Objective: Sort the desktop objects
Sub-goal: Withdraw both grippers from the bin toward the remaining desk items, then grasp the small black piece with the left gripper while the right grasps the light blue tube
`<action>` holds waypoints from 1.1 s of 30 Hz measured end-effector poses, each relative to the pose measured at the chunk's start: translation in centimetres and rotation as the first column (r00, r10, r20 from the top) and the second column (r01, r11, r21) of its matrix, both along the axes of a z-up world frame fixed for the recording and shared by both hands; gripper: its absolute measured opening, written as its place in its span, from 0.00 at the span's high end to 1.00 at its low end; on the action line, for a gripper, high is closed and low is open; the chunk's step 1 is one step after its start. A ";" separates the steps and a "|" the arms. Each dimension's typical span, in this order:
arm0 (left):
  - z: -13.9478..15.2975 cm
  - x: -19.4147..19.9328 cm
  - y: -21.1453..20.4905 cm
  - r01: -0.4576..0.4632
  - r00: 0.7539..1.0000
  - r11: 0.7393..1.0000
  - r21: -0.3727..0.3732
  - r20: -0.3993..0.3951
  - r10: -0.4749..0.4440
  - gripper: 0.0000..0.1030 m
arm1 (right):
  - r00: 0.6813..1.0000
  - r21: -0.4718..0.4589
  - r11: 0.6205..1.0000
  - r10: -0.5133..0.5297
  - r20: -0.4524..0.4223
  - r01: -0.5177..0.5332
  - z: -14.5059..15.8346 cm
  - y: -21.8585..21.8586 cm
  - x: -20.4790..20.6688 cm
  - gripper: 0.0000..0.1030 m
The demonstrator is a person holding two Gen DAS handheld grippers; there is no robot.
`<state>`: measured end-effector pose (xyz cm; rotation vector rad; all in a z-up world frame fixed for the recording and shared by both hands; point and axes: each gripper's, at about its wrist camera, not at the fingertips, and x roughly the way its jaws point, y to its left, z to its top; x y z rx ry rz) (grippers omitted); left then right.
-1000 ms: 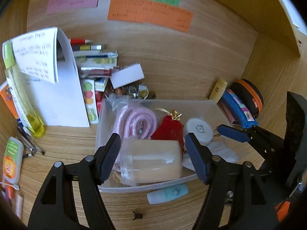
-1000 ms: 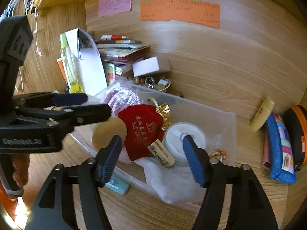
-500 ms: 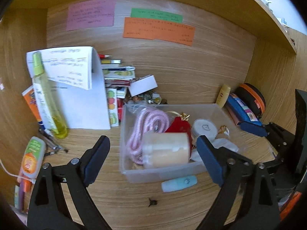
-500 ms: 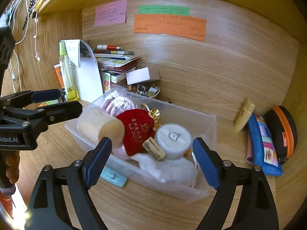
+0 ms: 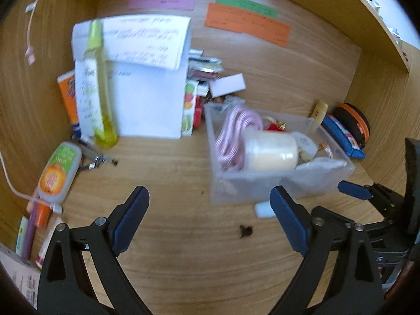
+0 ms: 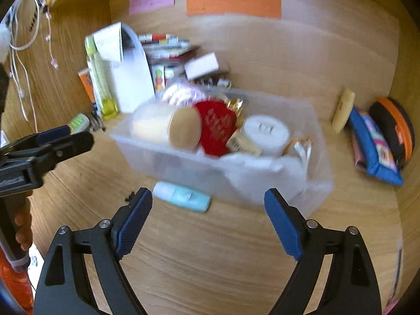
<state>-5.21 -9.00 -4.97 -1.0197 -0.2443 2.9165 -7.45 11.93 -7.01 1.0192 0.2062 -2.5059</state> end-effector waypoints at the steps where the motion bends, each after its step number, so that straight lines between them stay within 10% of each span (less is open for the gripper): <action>1: -0.3 0.3 -0.3 -0.002 1.000 1.000 0.002 0.007 0.002 0.09 | 1.000 0.000 1.000 -0.008 0.018 0.008 -0.5 -0.4 0.0 0.17; 15: -2.9 3.1 -1.6 0.029 0.999 0.999 -0.042 0.041 -0.027 0.09 | 0.968 0.025 0.985 -0.174 0.182 0.173 -4.9 -4.2 -3.4 0.20; 28: -4.1 1.1 1.7 0.151 0.984 0.981 -0.119 0.110 -0.138 0.09 | 0.971 0.102 0.980 -0.187 0.147 0.173 -5.2 -3.1 -2.9 0.31; 33: -4.7 -0.7 3.6 0.192 0.974 0.971 -0.146 0.150 -0.170 0.32 | 0.970 0.026 0.988 -0.156 0.189 0.154 -4.7 -0.2 -2.1 0.31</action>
